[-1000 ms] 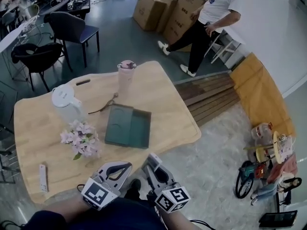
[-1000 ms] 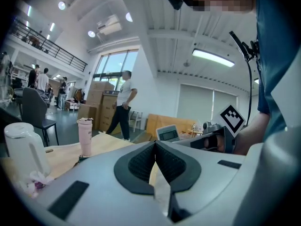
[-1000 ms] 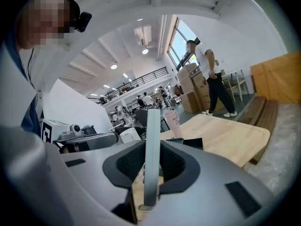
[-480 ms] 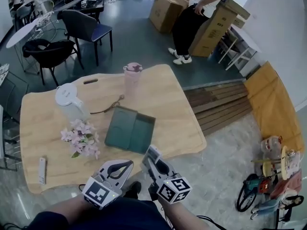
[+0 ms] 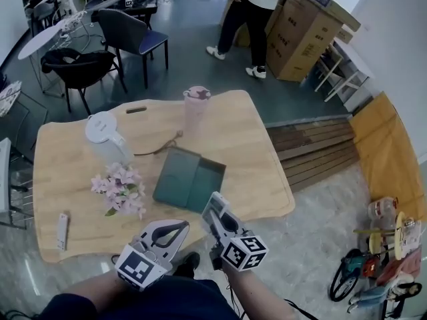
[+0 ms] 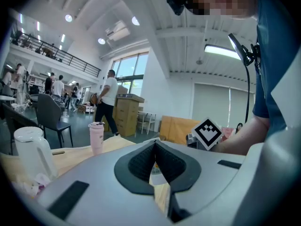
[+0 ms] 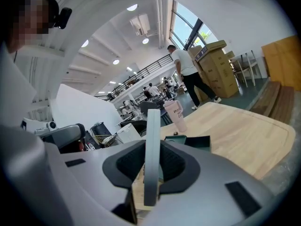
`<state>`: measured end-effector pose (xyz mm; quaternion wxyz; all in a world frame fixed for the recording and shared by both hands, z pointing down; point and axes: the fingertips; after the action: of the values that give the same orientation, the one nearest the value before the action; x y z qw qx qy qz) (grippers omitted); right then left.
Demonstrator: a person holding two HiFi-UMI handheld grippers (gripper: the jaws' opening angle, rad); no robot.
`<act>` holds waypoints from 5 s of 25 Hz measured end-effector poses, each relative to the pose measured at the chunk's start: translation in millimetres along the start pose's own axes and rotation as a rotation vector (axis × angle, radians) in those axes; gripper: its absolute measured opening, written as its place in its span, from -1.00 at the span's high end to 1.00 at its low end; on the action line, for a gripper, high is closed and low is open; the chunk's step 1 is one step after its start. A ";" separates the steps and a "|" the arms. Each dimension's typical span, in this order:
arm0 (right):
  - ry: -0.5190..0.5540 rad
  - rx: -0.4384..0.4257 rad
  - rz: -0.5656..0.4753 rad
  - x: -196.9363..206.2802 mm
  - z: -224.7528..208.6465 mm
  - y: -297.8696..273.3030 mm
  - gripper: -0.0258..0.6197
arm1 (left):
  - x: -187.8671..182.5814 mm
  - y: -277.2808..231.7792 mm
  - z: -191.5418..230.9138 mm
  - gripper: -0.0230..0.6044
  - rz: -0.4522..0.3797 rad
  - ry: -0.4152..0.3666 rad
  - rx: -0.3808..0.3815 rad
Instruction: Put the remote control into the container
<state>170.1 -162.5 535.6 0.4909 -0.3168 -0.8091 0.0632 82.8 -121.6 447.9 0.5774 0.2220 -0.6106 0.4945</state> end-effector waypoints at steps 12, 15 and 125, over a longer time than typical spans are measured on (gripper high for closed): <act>-0.155 0.063 0.132 37.4 -51.3 -62.2 0.65 | 4.3 27.3 22.6 0.89 -0.019 0.031 -0.041; -0.173 0.091 0.171 42.7 -68.3 -81.3 0.65 | 5.4 34.9 28.5 0.89 -0.026 0.045 -0.059; 0.403 -0.052 -0.078 14.6 120.9 37.2 0.87 | 20.7 50.5 -0.1 0.89 0.030 -0.002 0.031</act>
<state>81.4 -99.5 469.6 0.6366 -0.3041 -0.7075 -0.0413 35.5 -94.5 449.5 0.5658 0.2219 -0.6067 0.5124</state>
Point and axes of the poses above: the fingertips, and each gripper's own axes: y backward along the fingers, z to its left, x out of its underside, and after that the axes turned 8 degrees about z, right-handed
